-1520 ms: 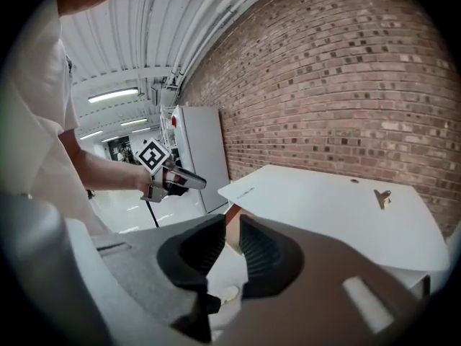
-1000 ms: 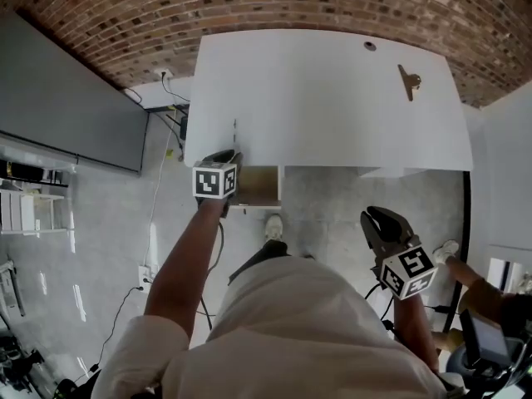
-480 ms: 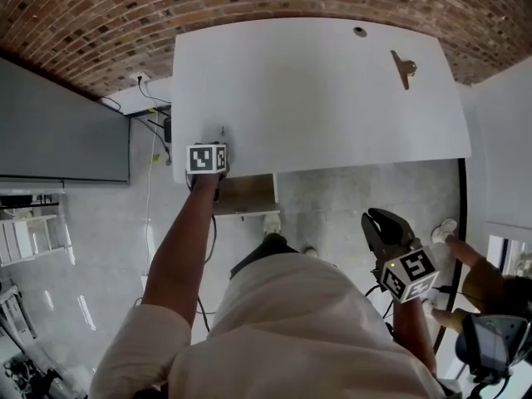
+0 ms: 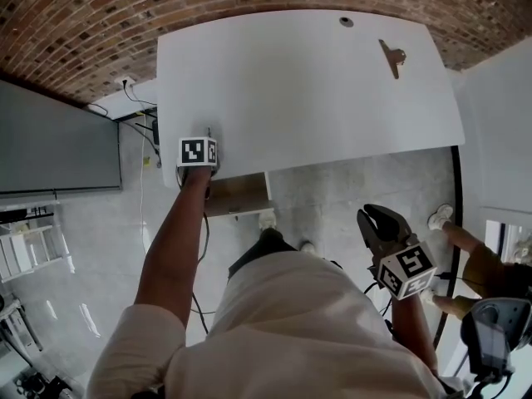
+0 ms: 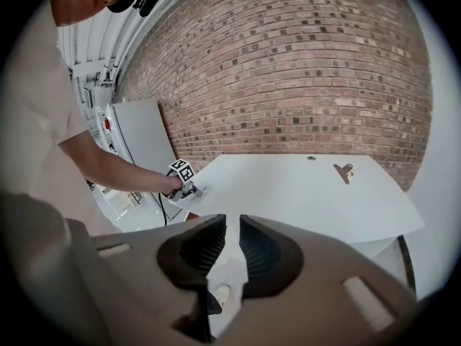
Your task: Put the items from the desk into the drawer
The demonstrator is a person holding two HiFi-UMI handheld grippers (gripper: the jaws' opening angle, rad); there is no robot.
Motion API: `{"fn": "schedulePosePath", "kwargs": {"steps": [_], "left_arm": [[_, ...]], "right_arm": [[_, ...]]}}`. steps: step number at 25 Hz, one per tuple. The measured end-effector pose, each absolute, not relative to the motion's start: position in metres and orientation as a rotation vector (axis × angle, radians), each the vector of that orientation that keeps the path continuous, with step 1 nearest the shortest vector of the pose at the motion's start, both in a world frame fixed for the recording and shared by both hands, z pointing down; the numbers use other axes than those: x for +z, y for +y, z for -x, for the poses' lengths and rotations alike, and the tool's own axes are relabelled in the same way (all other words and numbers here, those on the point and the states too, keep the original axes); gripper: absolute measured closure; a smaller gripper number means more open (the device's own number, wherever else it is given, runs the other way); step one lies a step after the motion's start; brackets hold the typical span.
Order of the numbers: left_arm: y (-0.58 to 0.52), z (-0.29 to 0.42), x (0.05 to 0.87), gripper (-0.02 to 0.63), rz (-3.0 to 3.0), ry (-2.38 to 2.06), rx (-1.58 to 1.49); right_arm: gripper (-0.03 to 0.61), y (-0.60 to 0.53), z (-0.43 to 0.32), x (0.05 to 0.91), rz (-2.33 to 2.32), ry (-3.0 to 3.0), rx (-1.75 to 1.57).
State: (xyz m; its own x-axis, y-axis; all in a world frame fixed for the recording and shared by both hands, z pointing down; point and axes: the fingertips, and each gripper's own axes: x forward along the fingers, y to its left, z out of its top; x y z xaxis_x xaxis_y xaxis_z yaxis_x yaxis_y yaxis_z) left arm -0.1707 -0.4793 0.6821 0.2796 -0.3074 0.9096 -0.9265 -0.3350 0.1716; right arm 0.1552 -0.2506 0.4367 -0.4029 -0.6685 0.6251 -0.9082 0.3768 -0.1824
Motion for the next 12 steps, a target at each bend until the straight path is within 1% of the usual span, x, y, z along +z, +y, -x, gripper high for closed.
{"fn": "schedulePosePath", "kwargs": {"steps": [2,12], "left_arm": [[-0.479,0.171,0.681,0.563,-1.799,-1.127,1.042],[-0.454,0.162,0.646,0.565,-1.844,-1.204,0.881]], "right_arm": [[0.531,-0.247,-0.157,0.436,-1.354,-2.189,0.707],[0.531,-0.223,-0.166,0.431,-1.317,-2.227,0.681]]}}
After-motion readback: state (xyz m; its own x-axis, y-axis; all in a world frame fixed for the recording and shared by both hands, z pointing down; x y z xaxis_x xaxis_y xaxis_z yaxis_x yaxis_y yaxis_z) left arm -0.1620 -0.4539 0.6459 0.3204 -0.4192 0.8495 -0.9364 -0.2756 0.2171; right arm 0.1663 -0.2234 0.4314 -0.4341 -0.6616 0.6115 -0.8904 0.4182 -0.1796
